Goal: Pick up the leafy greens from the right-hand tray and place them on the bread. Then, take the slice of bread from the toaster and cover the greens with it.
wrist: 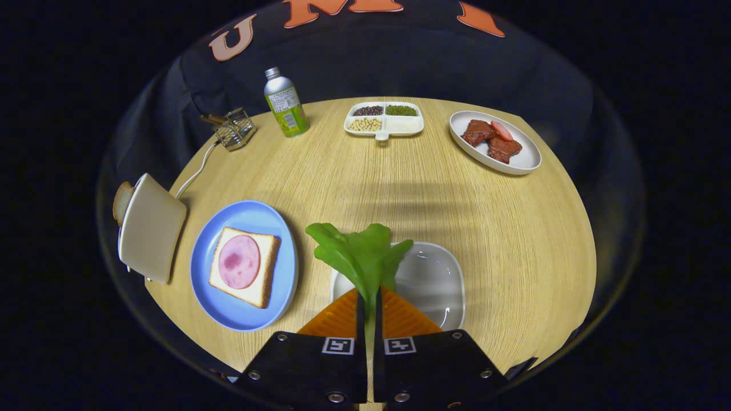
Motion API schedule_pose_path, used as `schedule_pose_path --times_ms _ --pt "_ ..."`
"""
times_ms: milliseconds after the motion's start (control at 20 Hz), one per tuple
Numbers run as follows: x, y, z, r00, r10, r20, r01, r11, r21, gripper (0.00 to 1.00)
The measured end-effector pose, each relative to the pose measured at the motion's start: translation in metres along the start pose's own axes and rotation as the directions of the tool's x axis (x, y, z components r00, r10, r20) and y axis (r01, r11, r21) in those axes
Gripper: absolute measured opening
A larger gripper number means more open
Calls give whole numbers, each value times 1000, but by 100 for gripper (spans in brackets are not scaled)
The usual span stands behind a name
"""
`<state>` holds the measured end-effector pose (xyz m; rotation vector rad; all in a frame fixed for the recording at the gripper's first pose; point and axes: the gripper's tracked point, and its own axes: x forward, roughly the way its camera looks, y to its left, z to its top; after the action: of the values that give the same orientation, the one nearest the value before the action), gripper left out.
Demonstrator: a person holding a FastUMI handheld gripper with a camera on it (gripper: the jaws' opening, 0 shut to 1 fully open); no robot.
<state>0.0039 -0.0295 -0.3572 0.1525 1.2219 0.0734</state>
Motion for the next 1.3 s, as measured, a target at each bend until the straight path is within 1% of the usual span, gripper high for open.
schedule_pose_path --times_ms 250,350,700,1100,1300 --pt "-20 30 14 997 66 44 -66 998 -8 5" --pt "-22 44 19 995 85 58 -83 996 -30 5" --pt "-27 98 26 986 158 51 -152 983 -105 5" --pt "-17 136 25 979 201 22 -196 973 -125 5" --pt "0 149 25 981 195 6 -192 973 -132 5"
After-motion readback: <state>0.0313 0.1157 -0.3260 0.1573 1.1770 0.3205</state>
